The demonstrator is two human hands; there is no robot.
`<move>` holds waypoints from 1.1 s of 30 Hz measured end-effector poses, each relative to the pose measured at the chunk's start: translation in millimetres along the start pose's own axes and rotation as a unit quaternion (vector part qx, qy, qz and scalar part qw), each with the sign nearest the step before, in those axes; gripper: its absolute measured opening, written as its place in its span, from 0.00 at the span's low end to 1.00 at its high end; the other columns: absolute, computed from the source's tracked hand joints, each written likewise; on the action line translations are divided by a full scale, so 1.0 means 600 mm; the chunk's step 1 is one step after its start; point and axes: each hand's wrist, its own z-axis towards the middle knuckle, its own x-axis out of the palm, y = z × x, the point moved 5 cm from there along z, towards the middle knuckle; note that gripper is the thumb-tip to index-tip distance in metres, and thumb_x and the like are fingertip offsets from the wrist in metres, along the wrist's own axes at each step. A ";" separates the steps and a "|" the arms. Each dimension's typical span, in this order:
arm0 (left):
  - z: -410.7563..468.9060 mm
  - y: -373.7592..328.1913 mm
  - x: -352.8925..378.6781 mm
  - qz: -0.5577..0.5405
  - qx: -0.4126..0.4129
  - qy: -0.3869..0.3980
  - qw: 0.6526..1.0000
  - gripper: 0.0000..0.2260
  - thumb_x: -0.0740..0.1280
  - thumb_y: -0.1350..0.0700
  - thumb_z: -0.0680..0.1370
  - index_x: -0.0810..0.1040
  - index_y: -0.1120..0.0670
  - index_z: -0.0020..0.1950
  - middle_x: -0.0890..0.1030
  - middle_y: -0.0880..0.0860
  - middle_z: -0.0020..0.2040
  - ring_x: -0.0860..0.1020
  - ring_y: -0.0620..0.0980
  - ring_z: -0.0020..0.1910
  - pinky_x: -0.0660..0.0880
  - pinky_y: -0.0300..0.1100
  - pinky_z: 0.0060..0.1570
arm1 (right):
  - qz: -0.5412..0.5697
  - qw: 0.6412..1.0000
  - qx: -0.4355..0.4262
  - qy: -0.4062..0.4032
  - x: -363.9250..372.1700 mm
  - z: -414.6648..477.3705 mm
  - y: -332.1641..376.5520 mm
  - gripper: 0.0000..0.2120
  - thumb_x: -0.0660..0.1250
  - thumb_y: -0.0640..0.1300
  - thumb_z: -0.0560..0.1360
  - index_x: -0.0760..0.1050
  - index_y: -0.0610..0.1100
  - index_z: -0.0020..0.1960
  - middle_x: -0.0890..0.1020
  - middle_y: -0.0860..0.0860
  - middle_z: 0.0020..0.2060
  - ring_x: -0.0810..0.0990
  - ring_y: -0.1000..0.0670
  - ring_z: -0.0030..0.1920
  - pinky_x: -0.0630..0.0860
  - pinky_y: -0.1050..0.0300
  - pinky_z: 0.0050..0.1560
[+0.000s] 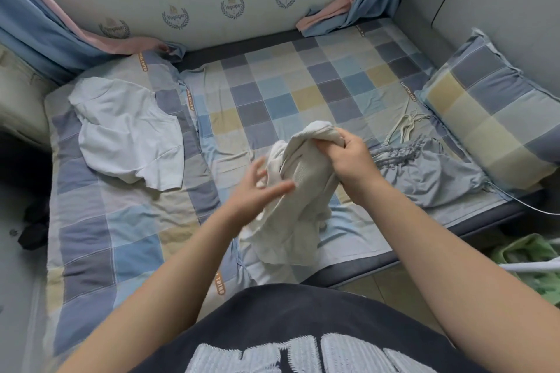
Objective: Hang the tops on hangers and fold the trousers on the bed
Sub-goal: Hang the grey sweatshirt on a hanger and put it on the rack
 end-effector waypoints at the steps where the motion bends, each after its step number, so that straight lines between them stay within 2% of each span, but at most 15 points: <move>1: 0.000 0.011 0.011 0.039 0.009 0.005 0.999 0.46 0.80 0.44 0.69 0.59 0.46 0.80 0.67 0.50 0.75 0.69 0.51 0.73 0.69 0.52 0.70 | 0.029 0.999 0.018 0.010 0.003 -0.003 0.003 0.05 0.69 0.41 0.79 0.83 0.46 0.51 0.87 0.47 0.47 0.84 0.48 0.51 0.81 0.51 0.55; 3: 0.004 0.023 0.017 0.093 0.031 -0.035 0.995 0.36 0.77 0.49 0.73 0.64 0.45 0.77 0.71 0.47 0.69 0.72 0.50 0.70 0.70 0.54 0.70 | 0.081 0.995 0.055 0.030 0.005 -0.011 0.007 0.06 0.69 0.43 0.79 0.83 0.43 0.53 0.86 0.45 0.47 0.85 0.48 0.50 0.81 0.53 0.52; 5: 0.010 0.026 0.017 0.135 0.054 -0.073 0.987 0.26 0.74 0.50 0.75 0.70 0.43 0.71 0.76 0.45 0.61 0.77 0.48 0.61 0.75 0.52 0.62 | 0.112 0.989 0.089 0.047 0.003 -0.023 0.008 0.14 0.70 0.47 0.77 0.81 0.38 0.55 0.86 0.42 0.49 0.85 0.46 0.50 0.81 0.52 0.50; 8: 0.022 0.025 0.012 0.157 0.079 -0.124 0.977 0.04 0.67 0.54 0.81 0.77 0.44 0.52 0.81 0.46 0.45 0.80 0.49 0.45 0.77 0.49 0.47 | 0.132 0.982 0.125 0.058 -0.006 -0.034 0.003 0.24 0.72 0.55 0.72 0.81 0.35 0.57 0.85 0.40 0.51 0.85 0.43 0.51 0.81 0.48 0.54; 11: 0.023 0.027 -0.014 0.073 0.055 -0.215 0.972 0.08 0.63 0.55 0.83 0.77 0.50 0.45 0.79 0.49 0.38 0.78 0.53 0.38 0.71 0.44 0.40 | 0.124 0.981 0.149 -0.018 -0.030 -0.030 -0.007 0.19 0.70 0.55 0.77 0.81 0.39 0.55 0.86 0.42 0.48 0.86 0.44 0.49 0.82 0.49 0.51; 14: 0.016 0.028 -0.044 0.010 0.028 -0.303 0.952 0.06 0.62 0.54 0.84 0.77 0.54 0.53 0.79 0.49 0.45 0.80 0.57 0.51 0.71 0.43 0.44 | 0.115 0.974 0.175 -0.082 -0.054 -0.025 -0.021 0.18 0.69 0.52 0.78 0.79 0.39 0.59 0.86 0.41 0.51 0.86 0.42 0.50 0.83 0.44 0.52; 16: 0.008 0.011 -0.031 0.027 0.054 -0.231 0.971 0.11 0.66 0.50 0.82 0.77 0.53 0.63 0.80 0.49 0.57 0.78 0.51 0.59 0.74 0.43 0.54 | 0.119 0.971 0.185 -0.093 -0.059 -0.026 -0.022 0.17 0.68 0.48 0.78 0.78 0.37 0.61 0.85 0.40 0.51 0.86 0.42 0.48 0.83 0.45 0.50; 18: -0.005 -0.009 0.011 0.095 0.108 -0.100 0.985 0.20 0.71 0.44 0.78 0.75 0.48 0.68 0.77 0.43 0.63 0.75 0.45 0.63 0.73 0.43 0.62 | 0.127 0.970 0.189 -0.084 -0.051 -0.026 -0.018 0.14 0.67 0.44 0.78 0.78 0.35 0.59 0.83 0.40 0.44 0.83 0.43 0.41 0.80 0.49 0.40; 20: -0.024 -0.021 0.062 0.133 0.149 0.013 0.980 0.26 0.75 0.42 0.73 0.74 0.45 0.68 0.77 0.39 0.62 0.76 0.40 0.62 0.73 0.37 0.60 | 0.141 0.971 0.188 -0.050 -0.029 -0.026 -0.003 0.08 0.65 0.41 0.79 0.77 0.37 0.54 0.79 0.41 0.39 0.80 0.46 0.36 0.78 0.53 0.35; 22: -0.025 -0.028 0.084 0.144 0.172 0.005 0.975 0.23 0.76 0.49 0.74 0.74 0.46 0.66 0.79 0.40 0.57 0.77 0.39 0.57 0.72 0.29 0.51 | 0.153 0.972 0.178 -0.018 -0.008 -0.023 0.014 0.06 0.64 0.41 0.80 0.77 0.38 0.51 0.80 0.42 0.38 0.81 0.47 0.35 0.79 0.54 0.34; 24: -0.018 -0.042 0.076 0.137 0.191 -0.058 0.970 0.12 0.69 0.57 0.79 0.76 0.48 0.61 0.80 0.42 0.52 0.78 0.45 0.53 0.71 0.29 0.46 | 0.167 0.972 0.165 0.012 0.006 -0.022 0.029 0.10 0.64 0.42 0.81 0.76 0.35 0.57 0.82 0.40 0.42 0.84 0.44 0.40 0.82 0.51 0.38; 26: -0.008 -0.049 0.055 0.104 0.176 -0.096 0.974 0.07 0.64 0.59 0.82 0.79 0.53 0.57 0.82 0.49 0.51 0.79 0.52 0.52 0.75 0.40 0.50 | 0.194 0.968 0.151 0.052 0.012 -0.024 0.034 0.14 0.63 0.43 0.82 0.74 0.35 0.63 0.83 0.39 0.49 0.84 0.42 0.49 0.83 0.44 0.51; 28: -0.001 -0.042 0.025 0.044 0.115 -0.134 0.983 0.08 0.63 0.58 0.82 0.81 0.55 0.57 0.83 0.54 0.53 0.80 0.56 0.55 0.78 0.53 0.56 | 0.174 0.976 0.123 0.052 0.001 -0.022 0.030 0.13 0.64 0.42 0.82 0.73 0.41 0.65 0.83 0.43 0.57 0.82 0.44 0.58 0.78 0.42 0.61; 30: -0.004 -0.028 0.002 -0.073 0.038 -0.152 0.985 0.08 0.64 0.55 0.82 0.81 0.51 0.58 0.84 0.53 0.55 0.81 0.55 0.58 0.78 0.55 0.60 | 0.102 0.990 0.091 0.037 -0.014 -0.026 0.017 0.11 0.66 0.42 0.81 0.72 0.48 0.62 0.82 0.45 0.60 0.81 0.46 0.61 0.77 0.44 0.63; 33: -0.017 -0.022 -0.009 -0.218 -0.021 -0.132 0.967 0.11 0.66 0.51 0.83 0.79 0.53 0.63 0.85 0.54 0.56 0.84 0.52 0.56 0.80 0.49 0.57 | -0.043 0.991 0.074 0.105 -0.007 -0.049 -0.036 0.14 0.70 0.41 0.78 0.73 0.48 0.61 0.81 0.47 0.61 0.81 0.48 0.59 0.77 0.49 0.60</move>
